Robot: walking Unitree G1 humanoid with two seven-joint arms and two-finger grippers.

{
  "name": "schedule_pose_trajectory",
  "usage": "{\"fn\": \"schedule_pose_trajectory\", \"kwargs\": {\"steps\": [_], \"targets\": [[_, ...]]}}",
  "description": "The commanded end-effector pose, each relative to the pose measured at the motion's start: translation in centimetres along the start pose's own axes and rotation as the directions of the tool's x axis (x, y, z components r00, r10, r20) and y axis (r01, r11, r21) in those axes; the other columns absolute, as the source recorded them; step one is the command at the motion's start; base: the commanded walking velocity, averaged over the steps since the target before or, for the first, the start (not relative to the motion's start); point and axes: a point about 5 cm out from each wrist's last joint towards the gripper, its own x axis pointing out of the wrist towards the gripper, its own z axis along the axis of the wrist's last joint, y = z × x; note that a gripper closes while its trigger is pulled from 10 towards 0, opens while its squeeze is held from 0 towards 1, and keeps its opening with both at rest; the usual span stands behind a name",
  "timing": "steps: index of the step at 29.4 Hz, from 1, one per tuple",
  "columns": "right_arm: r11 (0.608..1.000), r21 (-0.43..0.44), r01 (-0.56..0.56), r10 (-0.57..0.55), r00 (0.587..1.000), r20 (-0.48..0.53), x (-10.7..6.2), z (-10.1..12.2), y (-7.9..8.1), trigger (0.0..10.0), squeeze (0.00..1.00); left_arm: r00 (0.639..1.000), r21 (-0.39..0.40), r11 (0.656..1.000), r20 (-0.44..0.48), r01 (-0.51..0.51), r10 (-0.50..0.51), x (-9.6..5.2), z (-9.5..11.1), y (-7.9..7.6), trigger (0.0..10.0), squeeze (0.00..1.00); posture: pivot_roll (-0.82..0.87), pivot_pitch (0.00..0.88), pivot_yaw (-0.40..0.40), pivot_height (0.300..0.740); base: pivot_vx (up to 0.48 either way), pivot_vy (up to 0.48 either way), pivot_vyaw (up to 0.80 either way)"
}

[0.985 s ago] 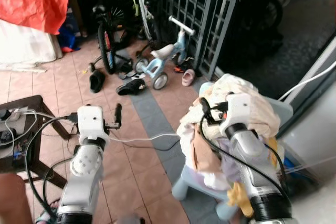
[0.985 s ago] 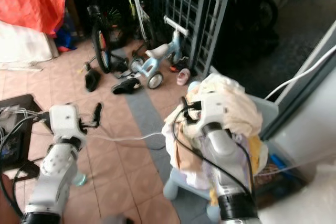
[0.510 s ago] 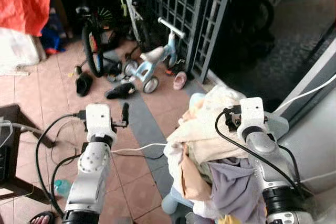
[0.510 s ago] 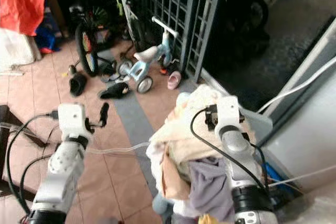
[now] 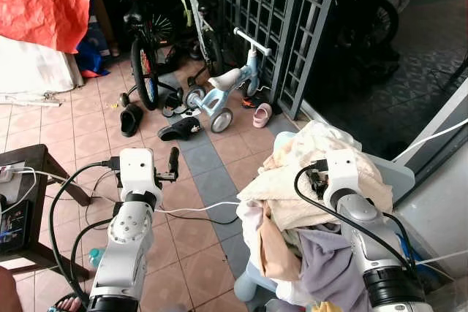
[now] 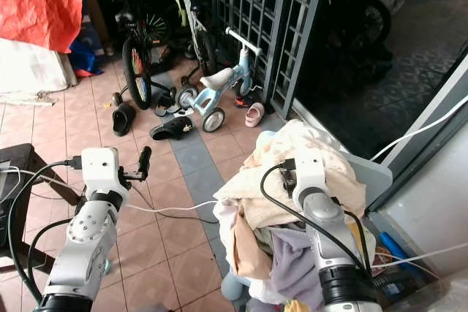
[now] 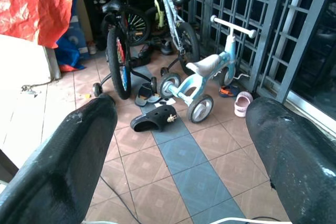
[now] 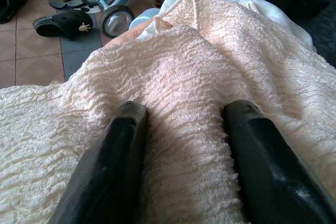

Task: Clothes washing

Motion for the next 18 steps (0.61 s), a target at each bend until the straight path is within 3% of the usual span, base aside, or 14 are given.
{"fn": "schedule_pose_trajectory", "kwargs": {"steps": [1,10,14,17,18], "targets": [[1.0,0.009,-0.017,0.018,0.997,-0.068,0.0,-1.4,0.5,0.0,0.0,1.0,0.009,1.0,0.003,0.003,-0.003,0.2,0.3,-0.1,10.0,0.0,-0.01,0.0,-0.002,0.74,0.0,0.0,0.0],[0.999,0.035,-0.02,0.023,0.996,-0.083,-0.1,-1.5,0.7,0.0,0.0,0.999,-0.008,1.0,-0.043,0.01,-0.01,0.3,-0.2,-0.3,10.0,0.0,-0.01,0.0,-0.001,0.74,0.0,0.0,0.0],[0.995,0.103,-0.016,0.022,0.998,-0.061,-0.3,-1.2,1.0,0.0,0.0,0.998,-0.007,0.999,-0.044,0.036,-0.036,0.5,-0.1,-0.8,10.0,0.0,-0.02,0.0,0.002,0.74,0.0,0.0,0.0],[0.982,0.187,-0.042,0.043,0.999,-0.001,-0.3,-0.3,1.4,0.0,0.0,0.998,-0.007,0.999,-0.047,0.04,-0.04,0.5,-0.1,-1.0,10.0,0.0,-0.02,0.0,0.005,0.74,0.0,0.0,0.0],[0.973,0.219,-0.068,0.055,0.997,0.063,-0.3,0.5,1.7,0.0,0.0,0.998,-0.006,0.999,-0.05,0.04,-0.041,0.6,-0.2,-1.0,10.0,0.0,-0.02,0.0,0.008,0.74,0.0,0.0,0.0]]}}
